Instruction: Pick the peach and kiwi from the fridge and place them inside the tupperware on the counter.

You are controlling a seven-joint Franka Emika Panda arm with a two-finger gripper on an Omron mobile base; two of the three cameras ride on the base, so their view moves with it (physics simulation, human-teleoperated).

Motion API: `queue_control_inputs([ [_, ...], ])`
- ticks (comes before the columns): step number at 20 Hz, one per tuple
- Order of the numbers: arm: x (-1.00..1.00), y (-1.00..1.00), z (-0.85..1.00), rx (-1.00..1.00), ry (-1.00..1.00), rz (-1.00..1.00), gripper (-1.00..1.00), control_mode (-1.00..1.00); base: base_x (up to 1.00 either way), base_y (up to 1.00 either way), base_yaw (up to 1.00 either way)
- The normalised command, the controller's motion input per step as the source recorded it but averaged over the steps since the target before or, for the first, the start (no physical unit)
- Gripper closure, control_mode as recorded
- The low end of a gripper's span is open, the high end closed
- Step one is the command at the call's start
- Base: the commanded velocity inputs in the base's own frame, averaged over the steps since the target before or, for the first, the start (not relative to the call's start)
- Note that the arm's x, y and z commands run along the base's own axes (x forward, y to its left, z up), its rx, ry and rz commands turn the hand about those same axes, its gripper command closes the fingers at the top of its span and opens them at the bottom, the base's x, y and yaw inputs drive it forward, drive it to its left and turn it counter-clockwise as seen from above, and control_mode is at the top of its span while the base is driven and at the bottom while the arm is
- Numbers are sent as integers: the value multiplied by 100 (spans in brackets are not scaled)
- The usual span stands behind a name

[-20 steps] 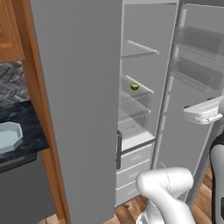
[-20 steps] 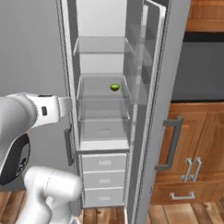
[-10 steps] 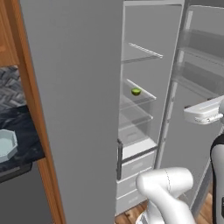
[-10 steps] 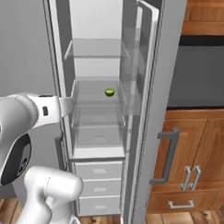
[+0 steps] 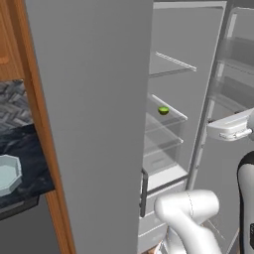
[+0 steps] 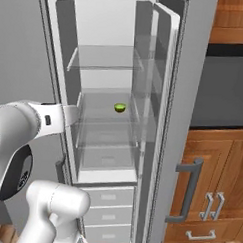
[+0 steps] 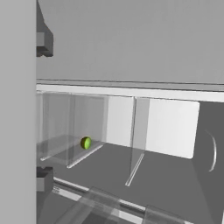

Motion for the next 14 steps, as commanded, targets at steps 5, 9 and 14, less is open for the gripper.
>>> queue_control_inputs([
  [5,0,0,0,0,0,0,-100,100,29,-29,11],
  [9,0,0,0,0,0,0,-100,100,6,-42,13],
  [14,0,0,0,0,0,0,-100,100,16,-14,10],
])
